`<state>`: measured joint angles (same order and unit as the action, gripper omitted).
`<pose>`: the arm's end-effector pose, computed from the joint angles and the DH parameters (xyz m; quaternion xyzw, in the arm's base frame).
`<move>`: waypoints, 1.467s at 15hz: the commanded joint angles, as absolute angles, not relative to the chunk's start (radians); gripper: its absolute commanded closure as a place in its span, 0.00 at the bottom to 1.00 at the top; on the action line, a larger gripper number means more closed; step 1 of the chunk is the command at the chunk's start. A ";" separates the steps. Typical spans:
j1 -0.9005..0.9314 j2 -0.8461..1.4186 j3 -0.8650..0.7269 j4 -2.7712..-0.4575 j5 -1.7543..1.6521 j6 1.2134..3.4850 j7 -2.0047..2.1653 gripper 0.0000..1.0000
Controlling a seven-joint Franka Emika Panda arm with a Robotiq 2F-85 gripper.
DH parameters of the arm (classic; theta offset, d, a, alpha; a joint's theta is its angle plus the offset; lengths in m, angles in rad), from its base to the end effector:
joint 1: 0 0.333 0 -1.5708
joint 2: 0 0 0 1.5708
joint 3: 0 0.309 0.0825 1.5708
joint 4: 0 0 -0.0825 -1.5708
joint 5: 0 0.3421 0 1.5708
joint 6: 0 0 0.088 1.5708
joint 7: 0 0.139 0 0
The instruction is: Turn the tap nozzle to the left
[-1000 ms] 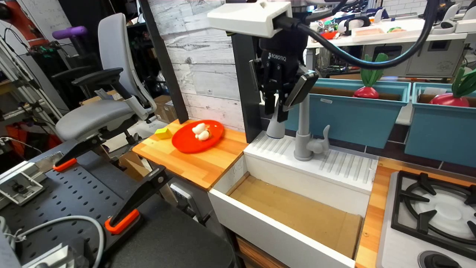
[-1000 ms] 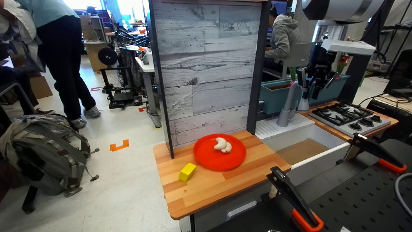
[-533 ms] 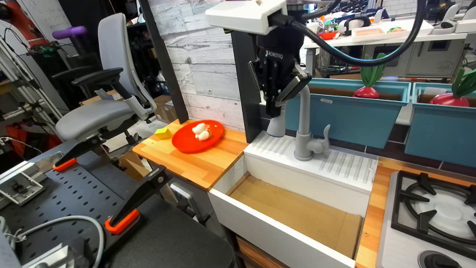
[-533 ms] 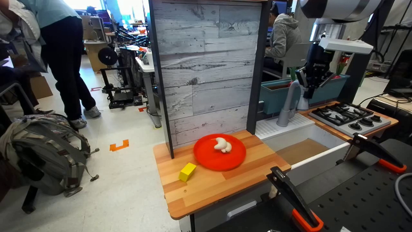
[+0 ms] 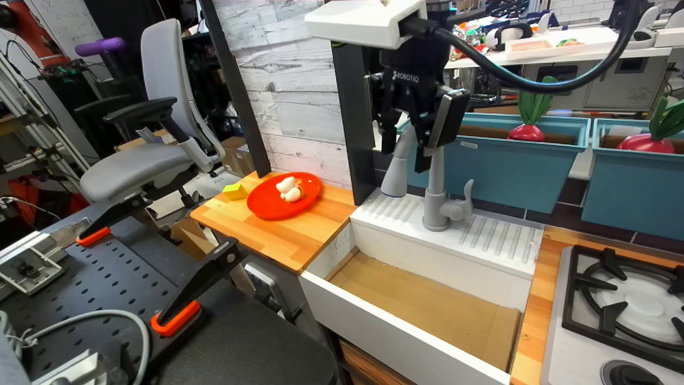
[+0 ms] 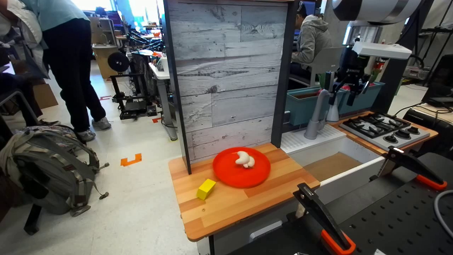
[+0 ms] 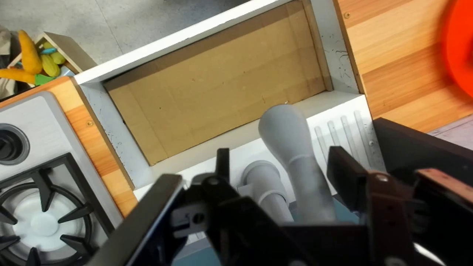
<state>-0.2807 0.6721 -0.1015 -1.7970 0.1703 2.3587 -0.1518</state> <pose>0.5669 -0.2187 0.1612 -0.9840 0.1684 0.0436 0.0375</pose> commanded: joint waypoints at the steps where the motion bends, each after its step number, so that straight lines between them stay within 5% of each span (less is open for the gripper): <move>1: -0.291 0.704 -0.094 -1.752 0.171 2.381 -0.144 0.01; 2: -0.290 0.708 -0.094 -1.747 0.169 2.382 -0.144 0.27; 3: -0.289 0.712 -0.095 -1.743 0.167 2.383 -0.144 0.39; 5: -0.289 0.719 -0.094 -1.738 0.166 2.379 -0.145 0.46; 12: -0.289 0.706 -0.076 -1.761 0.171 2.371 -0.156 0.99; 22: -0.344 0.717 0.001 -1.719 0.358 2.367 -0.130 0.94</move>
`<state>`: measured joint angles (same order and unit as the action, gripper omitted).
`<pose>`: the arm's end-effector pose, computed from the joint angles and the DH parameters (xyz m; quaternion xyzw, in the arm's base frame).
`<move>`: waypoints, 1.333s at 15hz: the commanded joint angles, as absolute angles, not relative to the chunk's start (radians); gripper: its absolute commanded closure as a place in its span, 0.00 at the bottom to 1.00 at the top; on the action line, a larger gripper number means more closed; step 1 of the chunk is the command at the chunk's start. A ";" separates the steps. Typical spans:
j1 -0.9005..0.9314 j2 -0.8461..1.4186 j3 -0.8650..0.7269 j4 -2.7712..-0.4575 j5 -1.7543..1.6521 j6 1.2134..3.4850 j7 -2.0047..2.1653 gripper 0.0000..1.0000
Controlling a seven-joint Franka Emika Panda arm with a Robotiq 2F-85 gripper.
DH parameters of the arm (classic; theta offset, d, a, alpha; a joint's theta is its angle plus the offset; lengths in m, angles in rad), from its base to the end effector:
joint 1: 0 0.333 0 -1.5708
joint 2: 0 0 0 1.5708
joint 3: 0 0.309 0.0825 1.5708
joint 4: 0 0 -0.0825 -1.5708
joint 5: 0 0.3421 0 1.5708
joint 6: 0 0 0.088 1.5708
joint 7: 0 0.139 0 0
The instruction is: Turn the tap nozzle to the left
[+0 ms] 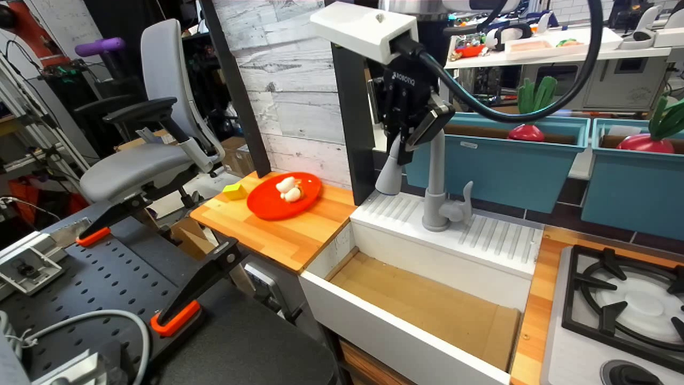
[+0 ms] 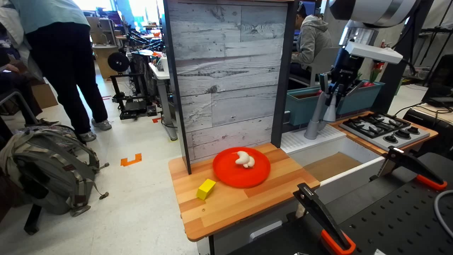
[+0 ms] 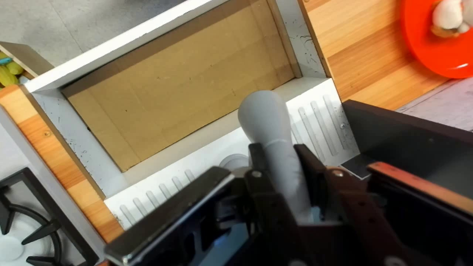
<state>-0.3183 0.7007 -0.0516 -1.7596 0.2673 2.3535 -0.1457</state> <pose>0.5780 -0.2121 0.1556 -0.9749 0.2040 0.0312 0.0833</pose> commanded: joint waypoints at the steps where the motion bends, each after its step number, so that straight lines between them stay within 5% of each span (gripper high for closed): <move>1: -0.341 0.719 0.003 -1.715 0.362 2.373 -0.124 0.94; 15: -0.318 0.744 0.057 -1.639 0.462 2.391 0.002 0.94; 16: -0.317 0.745 0.052 -1.639 0.456 2.386 0.004 0.49; 20: -0.317 0.749 0.053 -1.632 0.453 2.371 -0.002 0.27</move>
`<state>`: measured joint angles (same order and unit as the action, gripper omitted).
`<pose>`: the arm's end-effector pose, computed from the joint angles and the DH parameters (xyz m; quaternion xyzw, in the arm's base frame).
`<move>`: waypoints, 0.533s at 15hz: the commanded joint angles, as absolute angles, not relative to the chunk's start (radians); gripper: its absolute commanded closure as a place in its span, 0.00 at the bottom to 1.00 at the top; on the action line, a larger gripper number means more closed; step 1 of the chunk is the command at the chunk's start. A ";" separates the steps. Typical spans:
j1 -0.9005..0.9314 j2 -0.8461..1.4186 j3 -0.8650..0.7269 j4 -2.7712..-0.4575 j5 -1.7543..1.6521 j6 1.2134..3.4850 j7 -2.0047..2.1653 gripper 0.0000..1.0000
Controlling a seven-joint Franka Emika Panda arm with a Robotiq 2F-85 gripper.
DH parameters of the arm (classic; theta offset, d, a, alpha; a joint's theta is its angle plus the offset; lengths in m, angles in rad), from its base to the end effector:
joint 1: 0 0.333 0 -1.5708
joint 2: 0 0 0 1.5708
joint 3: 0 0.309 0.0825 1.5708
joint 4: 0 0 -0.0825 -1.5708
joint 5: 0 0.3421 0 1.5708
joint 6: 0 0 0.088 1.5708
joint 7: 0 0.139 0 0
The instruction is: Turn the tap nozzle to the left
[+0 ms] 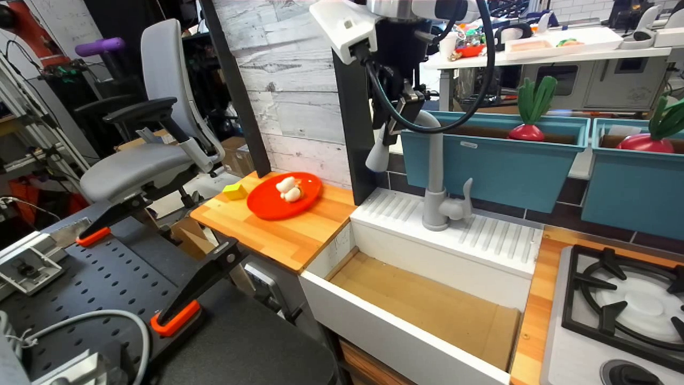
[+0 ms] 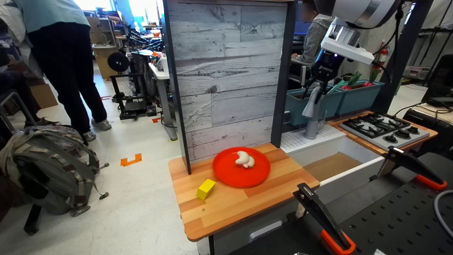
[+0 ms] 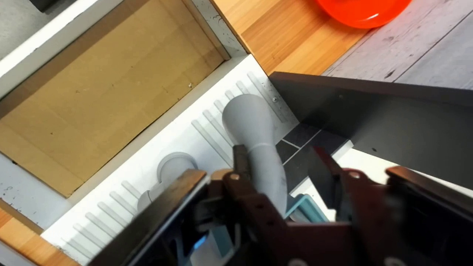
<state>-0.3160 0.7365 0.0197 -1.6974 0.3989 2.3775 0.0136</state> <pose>0.6115 -0.1744 0.1584 -0.9438 0.2984 0.0083 0.1421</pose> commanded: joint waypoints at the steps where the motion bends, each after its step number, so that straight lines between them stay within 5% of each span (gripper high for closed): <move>1: -0.317 0.748 0.054 -1.634 0.452 2.372 -0.005 0.21; 4: -0.325 0.729 0.062 -1.655 0.453 2.374 -0.030 0.01; 8: -0.354 0.675 0.071 -1.717 0.475 2.364 -0.101 0.00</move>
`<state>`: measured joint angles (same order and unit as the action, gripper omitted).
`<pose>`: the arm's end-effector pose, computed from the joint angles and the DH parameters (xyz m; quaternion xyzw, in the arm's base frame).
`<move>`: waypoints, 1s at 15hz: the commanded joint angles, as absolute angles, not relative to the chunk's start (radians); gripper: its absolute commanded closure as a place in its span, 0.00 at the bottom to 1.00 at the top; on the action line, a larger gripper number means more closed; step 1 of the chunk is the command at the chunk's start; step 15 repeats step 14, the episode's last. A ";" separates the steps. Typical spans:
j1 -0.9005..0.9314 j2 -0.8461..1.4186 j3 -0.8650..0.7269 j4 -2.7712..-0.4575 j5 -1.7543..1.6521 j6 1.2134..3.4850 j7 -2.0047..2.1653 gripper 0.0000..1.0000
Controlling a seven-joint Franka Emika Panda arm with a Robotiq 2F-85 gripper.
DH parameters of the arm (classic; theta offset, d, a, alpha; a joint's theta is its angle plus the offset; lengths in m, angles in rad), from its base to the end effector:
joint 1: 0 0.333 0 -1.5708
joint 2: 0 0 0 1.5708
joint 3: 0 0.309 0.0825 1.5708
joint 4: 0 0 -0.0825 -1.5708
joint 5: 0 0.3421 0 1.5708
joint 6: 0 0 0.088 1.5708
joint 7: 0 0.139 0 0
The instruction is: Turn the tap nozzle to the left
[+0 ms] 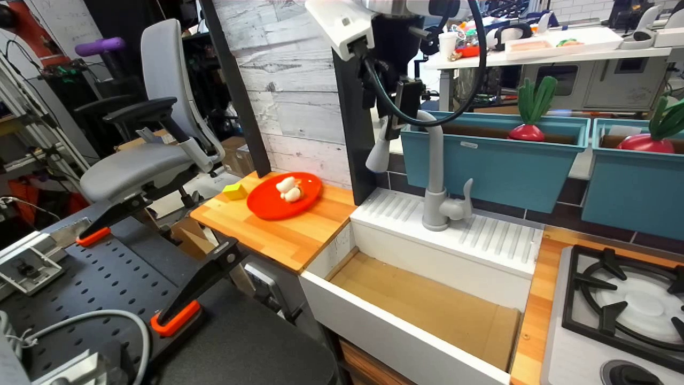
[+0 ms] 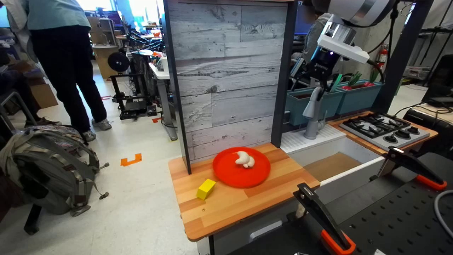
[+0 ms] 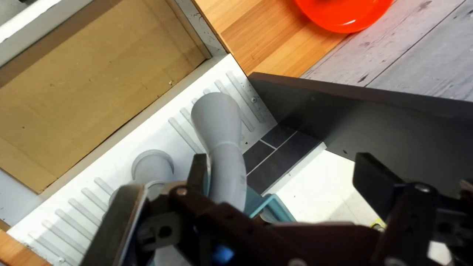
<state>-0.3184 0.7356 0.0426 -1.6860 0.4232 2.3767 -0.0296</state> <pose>0.6191 -0.1635 0.1638 -0.9475 0.2782 -0.0009 0.1578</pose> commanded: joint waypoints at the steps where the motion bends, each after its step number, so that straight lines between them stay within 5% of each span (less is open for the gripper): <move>1: -0.362 0.661 0.069 -1.734 0.479 2.359 -0.120 0.00; 15: -0.389 0.412 -0.018 -1.941 0.464 2.128 -0.380 0.00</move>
